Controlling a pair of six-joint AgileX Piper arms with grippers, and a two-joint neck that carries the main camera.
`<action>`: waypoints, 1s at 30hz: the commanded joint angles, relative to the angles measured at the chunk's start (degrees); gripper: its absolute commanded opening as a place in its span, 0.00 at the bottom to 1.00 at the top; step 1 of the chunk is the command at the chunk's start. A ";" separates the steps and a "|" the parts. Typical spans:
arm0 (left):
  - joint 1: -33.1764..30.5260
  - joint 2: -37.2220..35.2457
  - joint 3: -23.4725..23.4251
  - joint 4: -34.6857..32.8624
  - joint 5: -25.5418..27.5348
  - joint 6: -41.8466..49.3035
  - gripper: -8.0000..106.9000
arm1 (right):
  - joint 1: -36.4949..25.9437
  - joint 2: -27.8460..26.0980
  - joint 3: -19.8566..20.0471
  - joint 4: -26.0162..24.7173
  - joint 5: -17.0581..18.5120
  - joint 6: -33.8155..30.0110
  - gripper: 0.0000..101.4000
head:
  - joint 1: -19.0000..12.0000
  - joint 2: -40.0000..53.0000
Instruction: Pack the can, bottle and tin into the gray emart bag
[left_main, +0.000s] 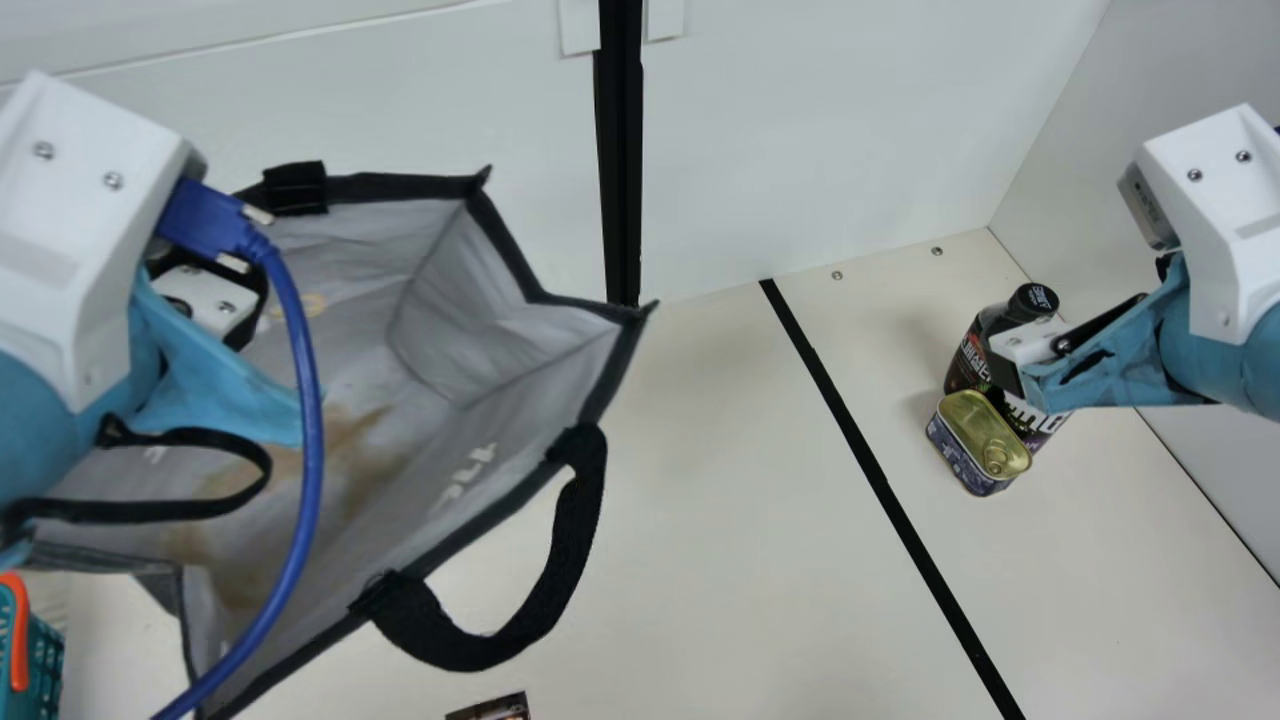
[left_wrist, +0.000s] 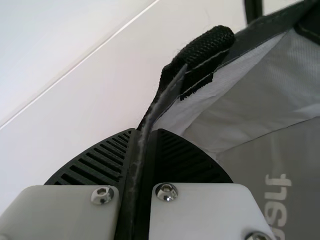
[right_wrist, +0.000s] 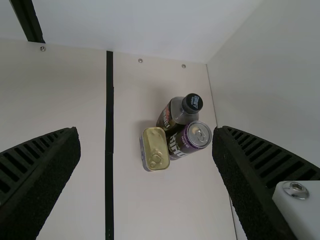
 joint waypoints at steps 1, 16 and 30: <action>-0.23 -0.73 2.09 3.86 -0.43 -2.47 0.16 | 0.00 0.00 0.00 0.00 0.00 0.00 0.90 | -1.30 -0.05; -5.10 -5.50 16.01 25.74 -0.07 -18.35 0.16 | 0.00 0.00 0.00 0.00 0.00 0.00 0.90 | -1.30 -0.05; -10.39 -7.36 26.10 35.63 3.61 -29.61 0.16 | 0.00 0.00 0.00 0.00 0.00 0.00 0.90 | -1.30 -0.05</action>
